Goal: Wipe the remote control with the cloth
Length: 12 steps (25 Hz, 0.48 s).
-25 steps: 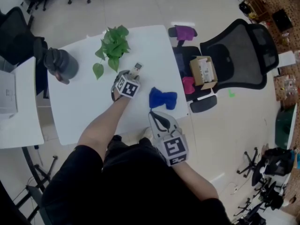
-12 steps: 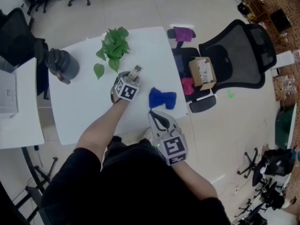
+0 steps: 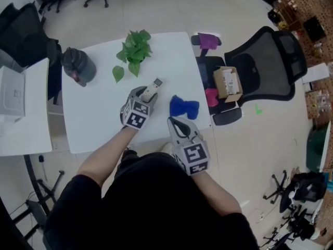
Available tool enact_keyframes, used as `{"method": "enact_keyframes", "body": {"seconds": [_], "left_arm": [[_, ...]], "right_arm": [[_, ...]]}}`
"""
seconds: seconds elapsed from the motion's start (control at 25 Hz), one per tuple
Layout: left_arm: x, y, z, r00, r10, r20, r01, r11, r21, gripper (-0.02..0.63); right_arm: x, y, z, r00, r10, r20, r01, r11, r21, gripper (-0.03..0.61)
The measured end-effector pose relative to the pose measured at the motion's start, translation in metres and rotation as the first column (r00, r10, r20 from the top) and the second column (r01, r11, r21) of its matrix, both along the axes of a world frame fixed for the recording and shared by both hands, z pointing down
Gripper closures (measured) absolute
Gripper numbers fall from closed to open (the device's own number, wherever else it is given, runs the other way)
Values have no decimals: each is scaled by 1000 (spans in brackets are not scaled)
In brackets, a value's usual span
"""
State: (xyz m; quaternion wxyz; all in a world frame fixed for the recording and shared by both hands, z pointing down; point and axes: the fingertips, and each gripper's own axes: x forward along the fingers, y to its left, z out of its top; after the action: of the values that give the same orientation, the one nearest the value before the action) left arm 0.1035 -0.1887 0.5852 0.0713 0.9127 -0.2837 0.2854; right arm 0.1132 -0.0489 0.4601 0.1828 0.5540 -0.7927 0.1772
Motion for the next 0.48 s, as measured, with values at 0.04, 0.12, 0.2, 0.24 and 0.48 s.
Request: {"method": "enact_keyframes", "body": {"seconds": [0.04, 0.12, 0.2, 0.24, 0.48], "left_arm": [[-5, 8, -6, 1000, 7, -9, -7, 1000, 7, 410], [-18, 26, -18, 1000, 13, -25, -13, 1000, 16, 410], [-31, 42, -29, 999, 14, -42, -13, 1000, 24, 410], [-38, 49, -34, 999, 11, -49, -10, 1000, 25, 410], [-67, 78, -58, 998, -3, -59, 7, 998, 55, 410]], "right_arm": [[1, 0, 2, 1000, 0, -3, 0, 1000, -3, 577], [2, 1, 6, 1000, 4, -9, -4, 1000, -14, 577], [4, 3, 13, 1000, 4, -18, -4, 1000, -26, 577], [6, 3, 17, 1000, 3, -25, -4, 999, -33, 577], [16, 1, 48, 997, -2, -71, -4, 996, -85, 563]]}}
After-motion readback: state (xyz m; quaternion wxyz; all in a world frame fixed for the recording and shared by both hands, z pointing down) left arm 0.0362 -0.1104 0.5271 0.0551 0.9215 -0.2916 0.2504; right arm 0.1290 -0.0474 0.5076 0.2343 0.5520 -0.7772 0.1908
